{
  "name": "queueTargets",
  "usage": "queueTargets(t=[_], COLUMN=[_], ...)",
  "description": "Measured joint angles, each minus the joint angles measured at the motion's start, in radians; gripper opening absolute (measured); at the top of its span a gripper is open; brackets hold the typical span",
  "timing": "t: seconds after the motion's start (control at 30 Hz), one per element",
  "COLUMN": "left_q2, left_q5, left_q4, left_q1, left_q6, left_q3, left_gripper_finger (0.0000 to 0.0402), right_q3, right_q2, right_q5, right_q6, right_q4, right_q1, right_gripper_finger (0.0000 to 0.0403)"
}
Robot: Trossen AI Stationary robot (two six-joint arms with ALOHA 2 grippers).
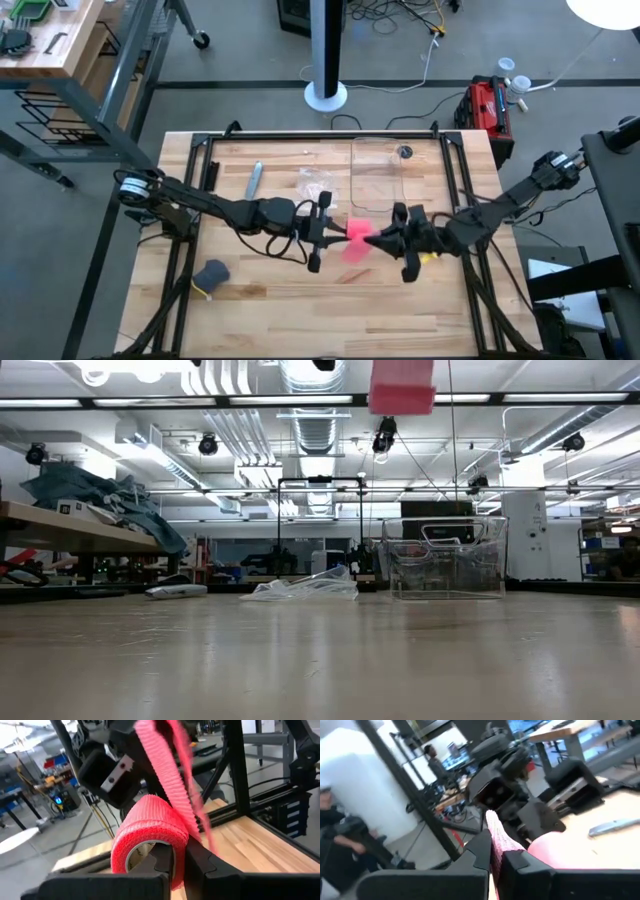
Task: Roll bandage
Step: Roll the pink bandage
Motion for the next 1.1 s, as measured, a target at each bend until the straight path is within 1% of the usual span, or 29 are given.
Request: queueTargets(t=[0.07,0.13,0.27,0.33,0.4,0.47,0.53,0.63,0.8,0.97,1.1], left_q2=[0.0,0.0,0.0,0.0,0.0,0.0,0.0,0.0,0.0,0.0,0.0], left_q5=[0.0,0.0,0.003,0.041,0.112,0.171,0.2,0.228,0.313,0.403,0.422], left_q4=[-0.018,-0.039,-0.099,-0.104,-0.102,-0.102,-0.098,-0.088,-0.063,-0.019,0.035], left_q1=[0.0,-0.001,-0.02,-0.026,-0.03,-0.034,-0.038,-0.039,-0.041,-0.042,-0.044], left_q6=[-0.039,-0.08,-0.074,-0.066,-0.067,-0.069,-0.071,-0.071,-0.074,-0.075,-0.091], left_q3=[0.0,0.0,0.0,0.0,0.0,0.0,0.0,0.0,0.0,0.0,0.0], left_gripper_finger=[0.0008,0.0008,0.0008,0.0008,0.0008,0.0008,0.0008,0.0008,0.0008,0.0008,0.0008], right_q3=[0.0,0.0,0.0,0.0,0.0,0.0,0.0,0.0,0.0,0.0,0.0], right_q2=[-0.007,-0.016,-0.031,-0.044,-0.058,-0.069,-0.079,-0.093,-0.098,-0.1,-0.098], right_q5=[-0.001,-0.023,-0.045,-0.044,-0.043,-0.043,-0.042,-0.044,-0.048,-0.094,-0.093], right_q6=[0.035,0.083,0.177,0.195,0.205,0.215,0.216,0.237,0.256,0.248,0.242], right_q4=[-0.008,-0.012,-0.052,-0.068,-0.105,-0.158,-0.216,-0.325,-0.46,-0.568,-0.689], right_q1=[-0.007,-0.016,-0.039,-0.05,-0.064,-0.084,-0.107,-0.144,-0.19,-0.222,-0.229], right_gripper_finger=[0.0023,0.0044,0.0098,0.0128,0.0154,0.0177,0.0193,0.0211,0.0231,0.024,0.024])
